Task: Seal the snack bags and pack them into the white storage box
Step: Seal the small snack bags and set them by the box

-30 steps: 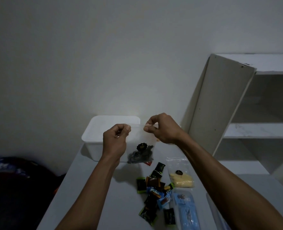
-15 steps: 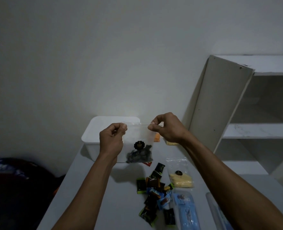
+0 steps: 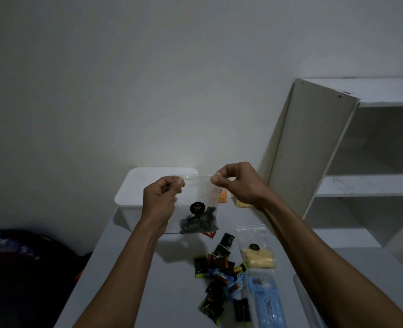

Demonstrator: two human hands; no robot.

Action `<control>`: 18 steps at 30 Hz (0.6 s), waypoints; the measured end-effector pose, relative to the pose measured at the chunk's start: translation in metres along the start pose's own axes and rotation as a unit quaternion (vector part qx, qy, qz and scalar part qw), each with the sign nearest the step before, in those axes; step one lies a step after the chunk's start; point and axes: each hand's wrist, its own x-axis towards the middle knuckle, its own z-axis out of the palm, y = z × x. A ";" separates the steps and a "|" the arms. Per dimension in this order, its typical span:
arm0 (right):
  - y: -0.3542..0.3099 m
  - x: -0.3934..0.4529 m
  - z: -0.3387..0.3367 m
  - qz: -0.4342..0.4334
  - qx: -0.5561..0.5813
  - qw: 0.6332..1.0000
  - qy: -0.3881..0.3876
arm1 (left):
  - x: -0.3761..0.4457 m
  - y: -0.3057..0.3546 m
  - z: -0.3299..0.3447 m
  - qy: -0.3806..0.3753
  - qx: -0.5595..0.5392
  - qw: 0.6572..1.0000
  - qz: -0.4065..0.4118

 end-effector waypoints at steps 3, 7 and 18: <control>-0.005 -0.001 0.008 -0.001 -0.012 1.000 -0.015 | -0.002 0.001 0.006 0.001 0.012 1.000 0.021; -0.004 0.000 0.020 -0.010 -0.037 0.999 0.013 | -0.002 -0.001 0.008 0.007 0.013 0.999 0.034; -0.010 0.000 0.020 0.000 0.005 0.999 -0.035 | 0.002 0.002 0.001 -0.039 0.048 0.998 0.032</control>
